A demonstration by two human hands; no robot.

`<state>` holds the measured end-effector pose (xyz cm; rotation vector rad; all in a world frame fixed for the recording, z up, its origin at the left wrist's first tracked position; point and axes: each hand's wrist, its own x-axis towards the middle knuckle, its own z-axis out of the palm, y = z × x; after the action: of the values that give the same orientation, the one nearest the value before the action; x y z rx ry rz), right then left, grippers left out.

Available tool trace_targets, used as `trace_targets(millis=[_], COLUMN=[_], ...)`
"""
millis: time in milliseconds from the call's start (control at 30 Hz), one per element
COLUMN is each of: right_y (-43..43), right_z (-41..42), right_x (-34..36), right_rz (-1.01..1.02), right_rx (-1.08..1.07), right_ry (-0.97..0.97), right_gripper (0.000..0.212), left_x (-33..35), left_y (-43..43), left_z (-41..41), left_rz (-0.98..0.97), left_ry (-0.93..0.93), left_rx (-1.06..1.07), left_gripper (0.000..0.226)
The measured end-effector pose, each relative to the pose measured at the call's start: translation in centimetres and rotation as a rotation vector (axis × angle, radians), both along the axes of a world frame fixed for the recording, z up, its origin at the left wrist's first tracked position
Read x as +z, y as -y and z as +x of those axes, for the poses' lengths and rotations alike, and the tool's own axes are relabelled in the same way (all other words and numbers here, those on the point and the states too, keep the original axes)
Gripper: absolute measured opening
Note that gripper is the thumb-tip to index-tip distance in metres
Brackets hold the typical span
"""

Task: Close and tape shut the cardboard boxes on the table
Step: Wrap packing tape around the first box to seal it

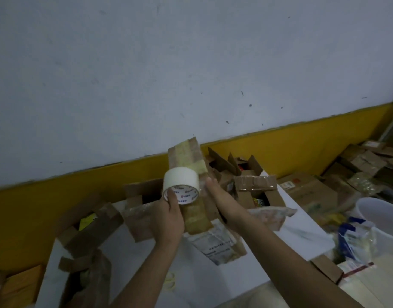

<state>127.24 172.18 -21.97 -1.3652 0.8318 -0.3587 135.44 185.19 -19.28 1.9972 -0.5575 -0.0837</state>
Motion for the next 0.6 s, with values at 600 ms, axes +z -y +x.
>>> trace_targets(millis=[600], right_y=[1.9], right_z=[-7.3], right_x=[-7.1], right_rz=[-0.345], right_rx=[-0.021], right_ry=[-0.461], right_gripper=[0.048], left_x=[-10.1], left_y=[3.5], left_z=[-4.7], left_rz=[0.341], left_ry=[0.055], left_rx=[-0.431], left_gripper=[0.038])
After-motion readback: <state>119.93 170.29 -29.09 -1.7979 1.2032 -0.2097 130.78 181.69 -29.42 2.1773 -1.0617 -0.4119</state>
